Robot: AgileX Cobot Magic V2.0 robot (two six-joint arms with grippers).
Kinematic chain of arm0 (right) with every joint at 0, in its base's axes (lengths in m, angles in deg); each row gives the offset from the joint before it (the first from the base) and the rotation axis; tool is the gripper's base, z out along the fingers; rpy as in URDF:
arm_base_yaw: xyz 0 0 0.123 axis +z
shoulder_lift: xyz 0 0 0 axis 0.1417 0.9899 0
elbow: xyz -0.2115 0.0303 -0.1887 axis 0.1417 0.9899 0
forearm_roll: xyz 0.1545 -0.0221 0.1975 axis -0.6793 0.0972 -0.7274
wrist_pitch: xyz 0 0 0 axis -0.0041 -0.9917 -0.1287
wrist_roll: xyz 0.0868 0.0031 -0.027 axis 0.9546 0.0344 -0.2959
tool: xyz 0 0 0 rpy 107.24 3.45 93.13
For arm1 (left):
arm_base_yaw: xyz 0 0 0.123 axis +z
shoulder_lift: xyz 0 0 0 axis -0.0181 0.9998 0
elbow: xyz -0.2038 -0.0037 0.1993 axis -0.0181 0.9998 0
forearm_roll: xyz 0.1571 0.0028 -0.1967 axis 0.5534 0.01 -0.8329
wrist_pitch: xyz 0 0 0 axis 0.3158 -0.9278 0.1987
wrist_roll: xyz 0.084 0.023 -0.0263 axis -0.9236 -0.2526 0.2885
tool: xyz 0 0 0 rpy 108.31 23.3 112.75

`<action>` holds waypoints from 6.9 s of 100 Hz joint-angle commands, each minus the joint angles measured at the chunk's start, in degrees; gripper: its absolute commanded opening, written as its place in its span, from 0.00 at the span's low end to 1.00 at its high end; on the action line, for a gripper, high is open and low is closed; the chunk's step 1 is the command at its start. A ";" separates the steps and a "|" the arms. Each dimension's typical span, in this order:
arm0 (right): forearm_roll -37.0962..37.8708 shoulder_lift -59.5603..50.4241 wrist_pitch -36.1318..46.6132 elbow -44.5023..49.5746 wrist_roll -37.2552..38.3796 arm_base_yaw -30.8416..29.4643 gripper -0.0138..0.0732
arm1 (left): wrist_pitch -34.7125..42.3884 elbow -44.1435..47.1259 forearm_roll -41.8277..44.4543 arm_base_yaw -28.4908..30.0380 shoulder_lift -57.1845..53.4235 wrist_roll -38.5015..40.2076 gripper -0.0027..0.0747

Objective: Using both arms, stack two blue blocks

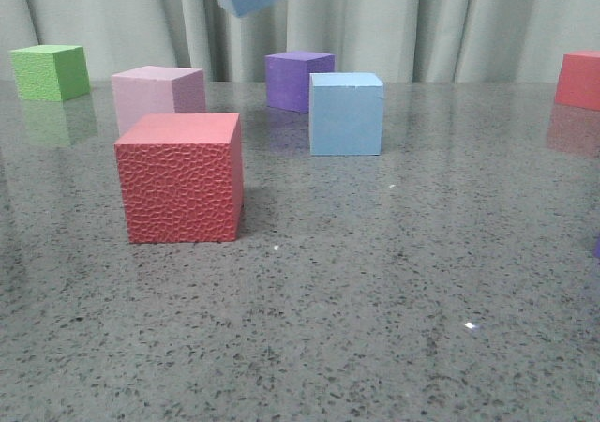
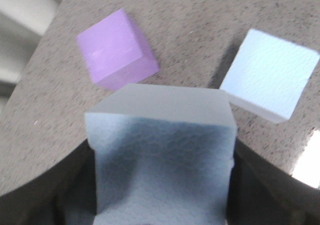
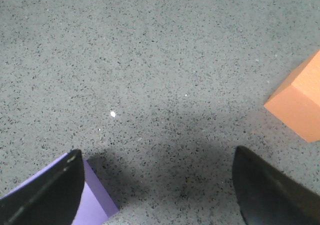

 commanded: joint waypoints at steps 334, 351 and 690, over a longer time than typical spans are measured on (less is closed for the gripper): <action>0.63 -0.53 3.51 -1.39 -0.34 -0.38 0.85 | -0.91 -3.66 -5.94 -6.43 3.18 -14.30 0.42; 0.63 -0.53 3.51 -1.39 -0.34 -0.38 0.85 | -0.91 -3.66 -5.94 -6.43 3.18 -14.42 0.42; 0.69 -0.53 3.43 -1.39 -0.34 -0.38 0.85 | 25.16 64.23 -17.30 33.21 -57.02 11.31 0.78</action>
